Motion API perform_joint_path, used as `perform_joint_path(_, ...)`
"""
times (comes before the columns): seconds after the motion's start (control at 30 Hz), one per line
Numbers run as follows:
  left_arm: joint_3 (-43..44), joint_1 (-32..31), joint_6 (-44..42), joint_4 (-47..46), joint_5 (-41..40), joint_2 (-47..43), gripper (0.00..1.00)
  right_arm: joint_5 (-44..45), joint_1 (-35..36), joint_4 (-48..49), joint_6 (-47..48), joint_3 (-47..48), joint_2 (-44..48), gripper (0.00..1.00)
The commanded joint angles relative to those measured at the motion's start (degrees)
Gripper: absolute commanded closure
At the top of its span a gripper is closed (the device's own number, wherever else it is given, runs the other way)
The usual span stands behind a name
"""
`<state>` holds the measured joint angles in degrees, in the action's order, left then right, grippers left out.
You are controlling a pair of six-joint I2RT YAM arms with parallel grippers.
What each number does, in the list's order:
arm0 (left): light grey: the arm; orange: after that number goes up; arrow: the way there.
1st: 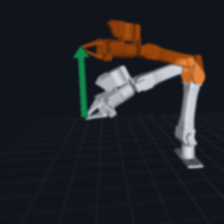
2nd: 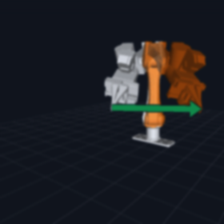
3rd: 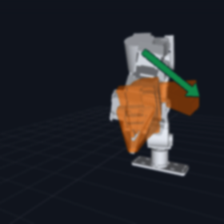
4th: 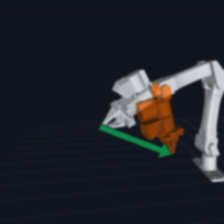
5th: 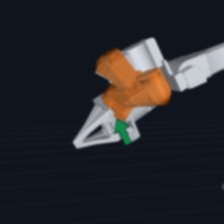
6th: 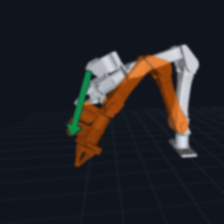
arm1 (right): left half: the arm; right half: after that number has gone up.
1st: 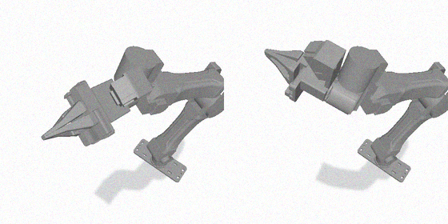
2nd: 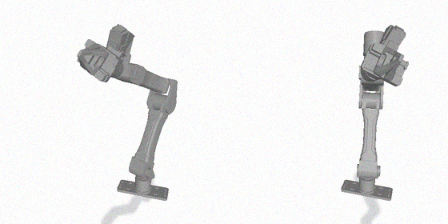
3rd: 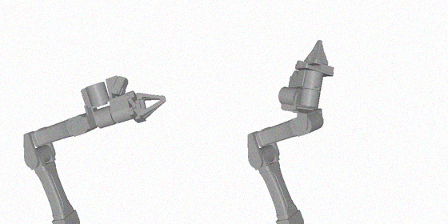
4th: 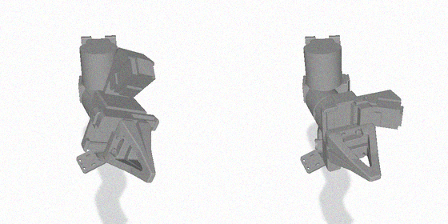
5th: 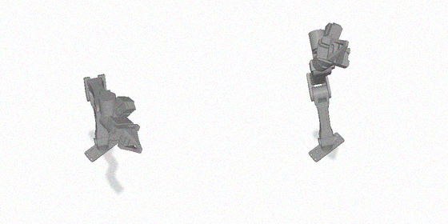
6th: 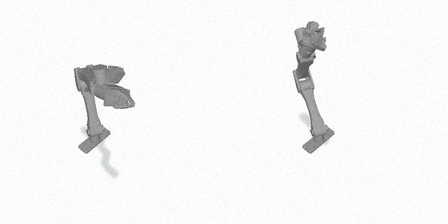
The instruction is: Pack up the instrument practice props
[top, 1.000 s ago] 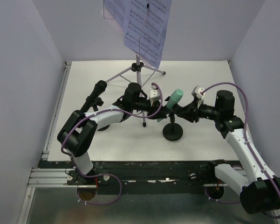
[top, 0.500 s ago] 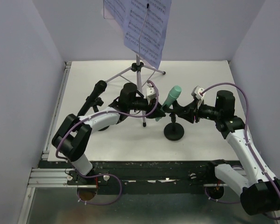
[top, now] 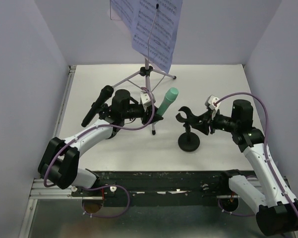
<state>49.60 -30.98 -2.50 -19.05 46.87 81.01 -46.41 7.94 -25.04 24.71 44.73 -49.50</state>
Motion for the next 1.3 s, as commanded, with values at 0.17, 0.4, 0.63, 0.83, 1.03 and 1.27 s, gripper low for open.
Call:
perform_joint_path(0.17,-2.23,-0.48,-6.11,5.51,0.15,-6.65,1.00,4.66,0.14,-4.40,0.95,0.44,4.05,0.36)
perform_joint_path(0.4,-2.76,-0.57,-7.34,7.62,0.85,-8.06,1.00,7.74,0.14,-5.55,0.78,-0.34,6.95,0.15)
perform_joint_path(0.63,0.05,-1.18,-11.91,16.40,3.31,-9.82,1.00,8.62,0.14,-5.99,0.51,1.50,5.64,0.13)
perform_joint_path(0.83,-0.12,-1.36,-13.84,23.17,3.23,-13.59,1.00,5.90,0.05,-5.99,2.80,4.13,0.29,0.21)
perform_joint_path(1.03,-0.91,-1.36,-17.27,28.71,1.82,-16.67,1.00,6.68,0.14,-6.08,0.69,8.96,-4.21,0.56)
perform_joint_path(1.27,-1.53,-1.27,-21.31,33.63,-0.38,-17.20,1.00,23.01,0.14,-6.78,1.39,10.73,-0.17,0.68)
